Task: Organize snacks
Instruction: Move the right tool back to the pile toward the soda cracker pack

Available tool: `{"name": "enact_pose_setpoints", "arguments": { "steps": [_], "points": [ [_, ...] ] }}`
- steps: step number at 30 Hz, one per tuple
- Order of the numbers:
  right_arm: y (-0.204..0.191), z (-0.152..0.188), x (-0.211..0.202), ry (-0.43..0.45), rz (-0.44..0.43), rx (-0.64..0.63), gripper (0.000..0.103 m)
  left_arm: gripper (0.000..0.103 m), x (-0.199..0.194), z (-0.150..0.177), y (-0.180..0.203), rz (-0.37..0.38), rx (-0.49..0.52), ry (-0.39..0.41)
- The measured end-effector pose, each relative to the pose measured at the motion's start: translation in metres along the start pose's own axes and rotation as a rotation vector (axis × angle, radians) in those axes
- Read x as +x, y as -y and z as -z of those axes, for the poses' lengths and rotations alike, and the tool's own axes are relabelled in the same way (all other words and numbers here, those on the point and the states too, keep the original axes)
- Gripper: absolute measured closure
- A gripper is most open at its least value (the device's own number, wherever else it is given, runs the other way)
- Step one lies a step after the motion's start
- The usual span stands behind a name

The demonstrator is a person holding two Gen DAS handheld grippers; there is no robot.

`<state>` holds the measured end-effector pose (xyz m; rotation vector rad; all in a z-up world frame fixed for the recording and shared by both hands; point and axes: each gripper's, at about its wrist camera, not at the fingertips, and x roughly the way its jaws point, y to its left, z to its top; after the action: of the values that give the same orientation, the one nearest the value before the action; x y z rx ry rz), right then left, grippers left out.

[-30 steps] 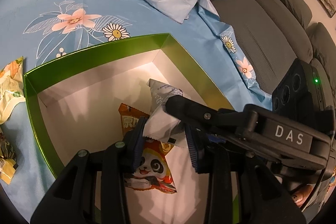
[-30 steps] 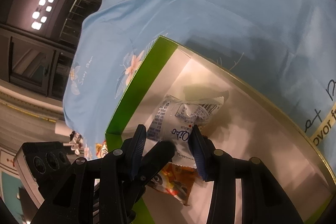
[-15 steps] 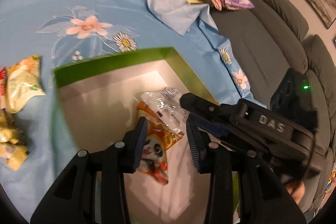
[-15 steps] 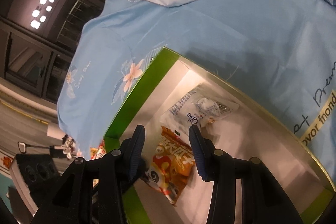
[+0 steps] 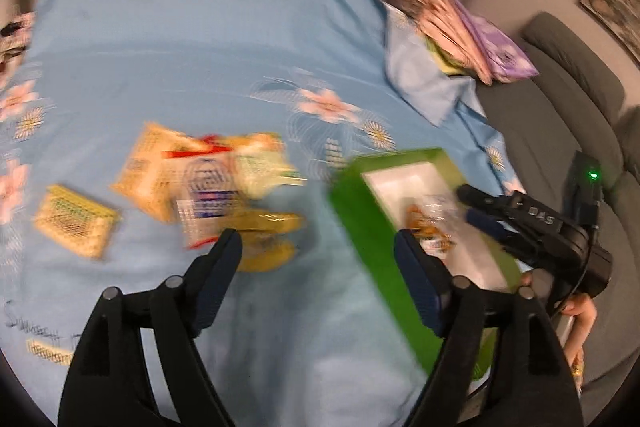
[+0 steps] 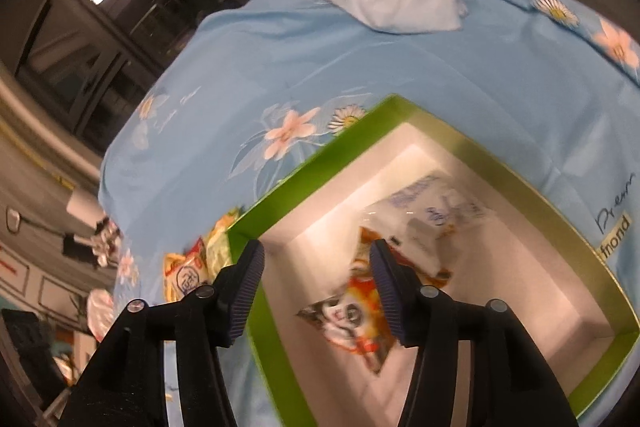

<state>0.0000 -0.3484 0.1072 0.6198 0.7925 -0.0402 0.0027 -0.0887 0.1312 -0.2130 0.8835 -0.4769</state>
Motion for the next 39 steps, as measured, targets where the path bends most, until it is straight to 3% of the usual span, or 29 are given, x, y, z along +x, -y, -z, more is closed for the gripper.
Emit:
{"name": "enact_pose_setpoints", "arguments": {
  "steps": [2,7,11,16,21,30,34,39],
  "points": [
    [-0.016,0.004,0.000,0.010,0.005,-0.046,0.036,0.012,-0.012,0.005,-0.023,-0.025,-0.005,0.033],
    [-0.054,0.018,0.007,0.015,-0.009,-0.153,0.028,0.013,-0.027,0.016,-0.115,-0.202,-0.224,0.075],
    [-0.086,0.036,0.017,-0.023,-0.087,-0.225,0.027,0.012,-0.039,0.010,-0.156,-0.263,-0.318,0.116],
    [-0.129,0.057,0.039,-0.129,-0.250,-0.288,0.027,0.013,-0.032,0.009,-0.190,-0.289,-0.442,0.071],
    [-0.169,0.074,0.076,-0.294,-0.347,-0.265,0.027,0.013,-0.021,0.006,-0.205,-0.342,-0.460,0.014],
    [-0.219,0.110,0.161,-0.501,-0.335,-0.168,0.027,0.019,-0.006,0.008,-0.250,-0.300,-0.462,-0.029],
    [-0.226,0.116,0.181,-0.490,-0.280,-0.154,0.030,0.024,0.000,0.007,-0.258,-0.205,-0.483,-0.010],
    [-0.228,0.118,0.204,-0.538,-0.269,-0.129,0.033,0.032,0.010,0.002,-0.254,-0.226,-0.422,-0.045]
  ]
}}
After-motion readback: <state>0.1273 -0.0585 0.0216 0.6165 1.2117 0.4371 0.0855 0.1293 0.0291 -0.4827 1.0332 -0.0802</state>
